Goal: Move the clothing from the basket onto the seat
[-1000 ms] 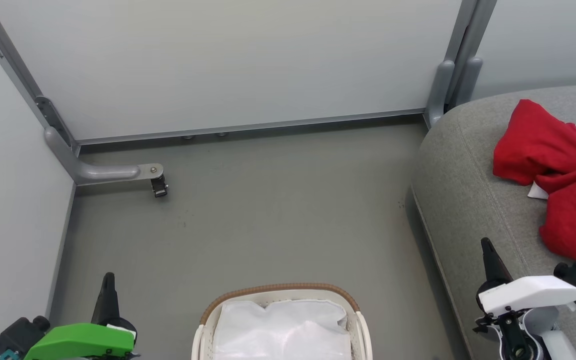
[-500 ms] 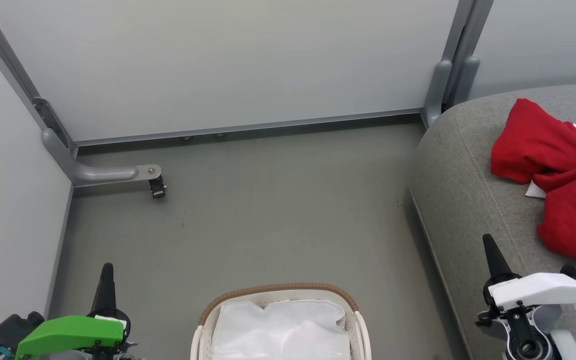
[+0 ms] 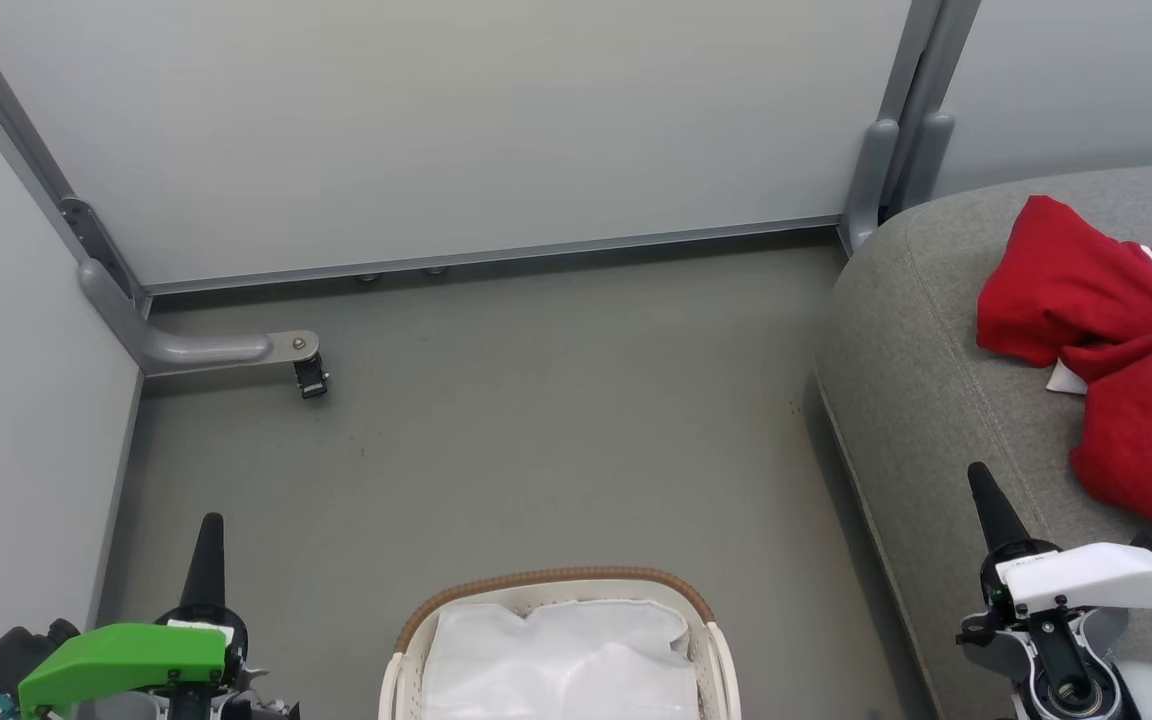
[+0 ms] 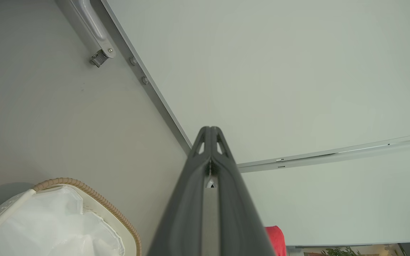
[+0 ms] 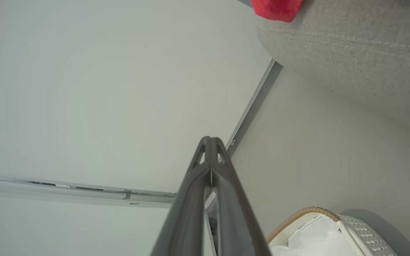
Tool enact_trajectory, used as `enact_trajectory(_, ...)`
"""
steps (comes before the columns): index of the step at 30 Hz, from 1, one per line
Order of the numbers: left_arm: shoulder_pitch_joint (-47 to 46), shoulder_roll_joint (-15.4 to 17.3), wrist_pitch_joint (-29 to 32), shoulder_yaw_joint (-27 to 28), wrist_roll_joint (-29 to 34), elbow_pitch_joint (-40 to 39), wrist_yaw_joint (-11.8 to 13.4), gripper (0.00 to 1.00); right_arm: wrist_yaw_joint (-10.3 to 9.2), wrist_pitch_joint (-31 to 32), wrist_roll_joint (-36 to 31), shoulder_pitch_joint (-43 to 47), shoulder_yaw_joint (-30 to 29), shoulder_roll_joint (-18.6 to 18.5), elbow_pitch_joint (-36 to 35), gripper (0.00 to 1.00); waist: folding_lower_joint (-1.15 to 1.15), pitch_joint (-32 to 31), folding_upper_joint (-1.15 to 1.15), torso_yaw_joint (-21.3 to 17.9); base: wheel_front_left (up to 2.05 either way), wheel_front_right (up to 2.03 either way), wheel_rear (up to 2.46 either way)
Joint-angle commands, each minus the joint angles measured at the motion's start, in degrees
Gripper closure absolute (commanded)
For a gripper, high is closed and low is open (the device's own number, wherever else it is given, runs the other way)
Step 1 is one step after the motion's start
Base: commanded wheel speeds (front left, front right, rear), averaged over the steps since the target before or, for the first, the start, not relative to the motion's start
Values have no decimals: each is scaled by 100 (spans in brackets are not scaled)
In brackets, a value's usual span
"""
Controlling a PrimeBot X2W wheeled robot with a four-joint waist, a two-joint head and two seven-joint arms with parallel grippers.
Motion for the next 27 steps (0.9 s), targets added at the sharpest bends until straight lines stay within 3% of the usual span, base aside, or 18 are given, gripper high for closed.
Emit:
enact_trajectory(1, -170, 7, 43, 28, -142, -73, 2, 100, -3, 40, 156, 50, -25, -36, -74, 100, 0, 0, 0, -3, 0, 0, 0)
enact_trajectory(27, -283, -14, 353, 129, -1259, -199, 3, 100, -4, 353, 1365, 106, -111, -46, -269, 100, 0, -4, 0, -65, 0, 0, 0)
